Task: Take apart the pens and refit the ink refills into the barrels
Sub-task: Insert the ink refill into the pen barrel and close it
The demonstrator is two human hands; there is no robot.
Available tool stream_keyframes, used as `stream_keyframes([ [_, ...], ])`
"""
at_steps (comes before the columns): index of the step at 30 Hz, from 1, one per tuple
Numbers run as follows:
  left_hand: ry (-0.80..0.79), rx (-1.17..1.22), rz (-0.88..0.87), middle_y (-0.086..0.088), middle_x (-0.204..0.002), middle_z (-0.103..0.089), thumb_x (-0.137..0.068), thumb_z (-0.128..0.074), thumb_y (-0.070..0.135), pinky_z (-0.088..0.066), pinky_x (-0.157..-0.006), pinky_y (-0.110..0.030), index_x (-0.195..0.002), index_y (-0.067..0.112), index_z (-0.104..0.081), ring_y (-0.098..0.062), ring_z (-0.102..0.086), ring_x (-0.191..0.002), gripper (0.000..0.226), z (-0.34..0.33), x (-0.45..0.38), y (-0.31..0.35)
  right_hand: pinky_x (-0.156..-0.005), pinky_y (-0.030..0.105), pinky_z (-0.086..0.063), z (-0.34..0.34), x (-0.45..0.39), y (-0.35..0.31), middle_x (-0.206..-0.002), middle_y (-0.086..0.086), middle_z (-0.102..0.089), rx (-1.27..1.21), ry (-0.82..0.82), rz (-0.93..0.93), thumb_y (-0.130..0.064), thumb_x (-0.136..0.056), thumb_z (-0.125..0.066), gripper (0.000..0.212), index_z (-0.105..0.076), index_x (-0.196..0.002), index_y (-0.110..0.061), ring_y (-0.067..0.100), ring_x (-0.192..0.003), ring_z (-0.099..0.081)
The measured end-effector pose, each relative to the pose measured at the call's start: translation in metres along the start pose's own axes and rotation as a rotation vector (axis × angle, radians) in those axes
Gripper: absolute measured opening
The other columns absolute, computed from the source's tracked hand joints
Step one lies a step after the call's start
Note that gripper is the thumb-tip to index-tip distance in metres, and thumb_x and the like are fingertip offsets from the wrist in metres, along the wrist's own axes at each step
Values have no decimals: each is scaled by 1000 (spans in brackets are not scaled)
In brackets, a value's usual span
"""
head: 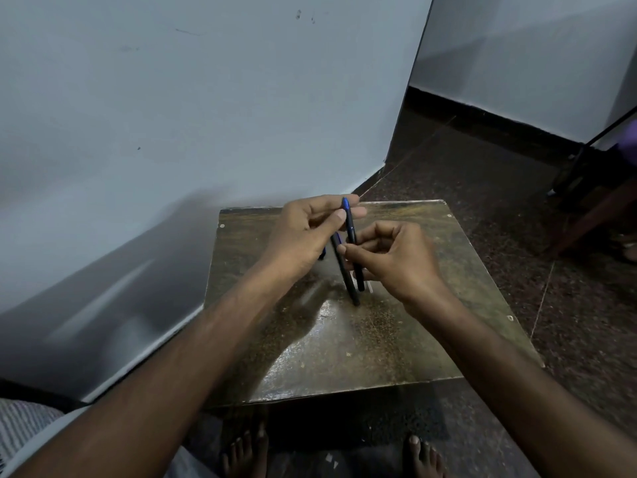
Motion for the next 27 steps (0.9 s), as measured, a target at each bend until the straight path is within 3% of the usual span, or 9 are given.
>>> stream_keyframes([
  [3,102,-11,12,11,-98,-87,-95,-85,27,-59,-86,-13,-111,24,-84,-3,-81,-100,16,13,-2,-7,-69,43,-70,-5,2,0,-78,6,-84,-22,-24,7,-20,-83,-95,16,-81,-90,-14,21,-73,-85],
  [6,139,7,93,18,-89,-82,-85,-91,45,-59,-77,-16,-108,28,-80,5,-75,-87,30,17,-2,-15,-67,41,-70,-8,3,-3,-77,4,-84,-3,-41,36,-22,-81,-96,20,-81,-90,-13,19,-72,-85],
  [8,71,-8,133,18,-106,-83,-91,-81,55,-59,-91,-27,-118,30,-78,8,-74,-100,36,10,-1,-18,-66,42,-70,-8,3,-4,-76,4,-84,-3,-31,37,-22,-82,-96,20,-80,-91,-13,19,-71,-84],
  [11,-37,-36,72,16,-118,-84,-104,-73,35,-50,-114,-39,-139,28,-70,1,-73,-121,36,-1,0,-7,-66,42,-71,-5,3,-3,-77,6,-84,-2,-8,20,-19,-84,-95,19,-80,-92,-11,20,-71,-84],
  [16,171,-94,74,10,-91,-84,-75,-97,50,-58,-73,-11,-137,34,-63,-3,-80,-91,72,22,0,-11,-68,41,-71,-11,5,-8,-77,3,-84,73,-53,67,-21,-82,-96,20,-79,-91,-13,16,-71,-84],
  [19,148,-32,171,17,-103,-82,-72,-85,74,-57,-94,-27,-142,33,-57,5,-75,-102,86,22,1,-21,-65,37,-70,-12,5,-9,-76,2,-84,99,-42,71,-25,-81,-96,23,-79,-91,-14,15,-69,-84],
  [22,21,-15,150,20,-114,-84,-93,-82,48,-49,-109,-35,-151,30,-55,2,-73,-119,67,11,-1,-17,-61,31,-67,-6,3,-6,-75,2,-83,88,-5,53,-23,-83,-95,19,-79,-90,-15,14,-67,-83],
  [24,39,-75,81,18,-107,-85,-92,-87,31,-50,-97,-21,-150,31,-58,4,-76,-112,64,13,-3,-11,-59,28,-66,-3,1,-6,-75,1,-83,93,1,50,-22,-84,-94,19,-78,-90,-15,13,-66,-82],
  [27,125,-82,71,18,-95,-85,-78,-97,40,-54,-76,-9,-144,32,-61,4,-79,-97,75,21,-2,-14,-61,32,-68,-5,2,-10,-74,0,-83,130,-25,87,-22,-84,-94,18,-78,-88,-16,12,-65,-82],
])
Point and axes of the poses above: each hand's wrist, its own x-axis away from the middle knuckle, its own z-axis out of the back of the hand, y = z × x, the point moved 10 cm from there along -x, towards the middle knuckle
